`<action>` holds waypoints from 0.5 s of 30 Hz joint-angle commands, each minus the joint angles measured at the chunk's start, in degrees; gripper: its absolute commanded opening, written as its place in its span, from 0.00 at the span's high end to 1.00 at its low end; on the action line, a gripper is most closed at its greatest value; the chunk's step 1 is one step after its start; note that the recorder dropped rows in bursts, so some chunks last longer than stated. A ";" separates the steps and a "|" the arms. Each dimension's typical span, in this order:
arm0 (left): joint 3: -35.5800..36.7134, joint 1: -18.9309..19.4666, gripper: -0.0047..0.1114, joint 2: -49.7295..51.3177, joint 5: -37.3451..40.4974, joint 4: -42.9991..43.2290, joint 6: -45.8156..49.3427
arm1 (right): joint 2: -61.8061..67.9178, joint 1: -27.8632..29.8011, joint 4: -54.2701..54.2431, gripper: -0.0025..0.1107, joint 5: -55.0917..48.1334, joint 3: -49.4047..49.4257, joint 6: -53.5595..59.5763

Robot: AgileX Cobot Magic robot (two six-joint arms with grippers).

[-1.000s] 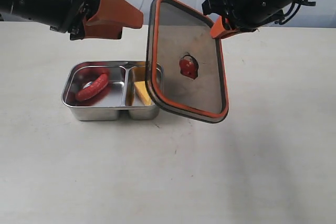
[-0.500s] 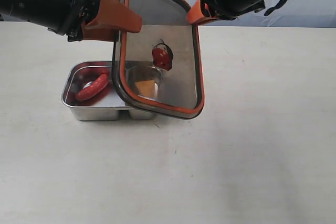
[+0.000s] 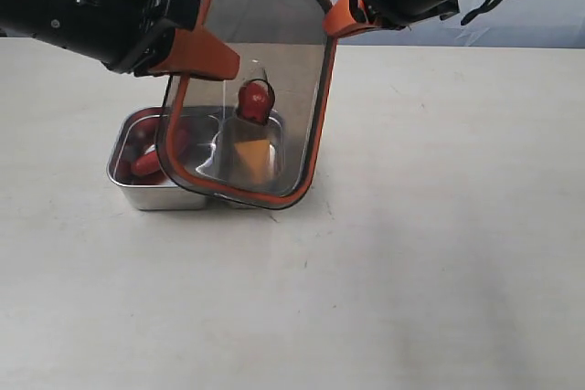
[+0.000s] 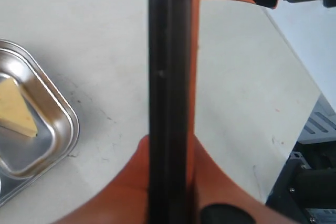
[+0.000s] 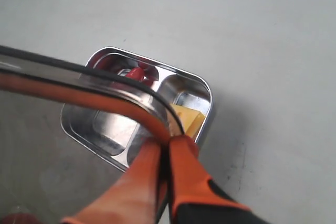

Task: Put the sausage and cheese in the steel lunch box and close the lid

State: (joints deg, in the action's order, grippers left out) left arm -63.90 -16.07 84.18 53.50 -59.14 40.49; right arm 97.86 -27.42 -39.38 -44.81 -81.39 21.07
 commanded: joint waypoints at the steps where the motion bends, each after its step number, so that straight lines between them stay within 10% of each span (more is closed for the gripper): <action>1: 0.23 -0.47 0.96 -0.13 -0.77 1.69 0.87 | -0.39 -0.01 -1.22 0.99 -0.60 -0.02 0.06; 5: 0.23 -0.47 0.96 -0.13 -3.32 4.24 0.57 | -0.66 0.11 1.14 0.92 0.14 -0.02 0.06; 11: 0.23 -0.47 0.96 -0.13 -5.29 6.17 0.19 | -2.40 0.11 6.99 0.46 0.34 -0.02 -0.07; 15: 0.23 -0.47 0.96 -0.13 -7.69 8.78 0.19 | -4.05 0.11 11.85 0.47 1.16 -0.02 -5.76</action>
State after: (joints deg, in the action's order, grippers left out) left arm -63.90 -16.11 84.18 48.03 -51.86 40.49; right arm 95.43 -27.42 -31.51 -44.93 -81.39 19.11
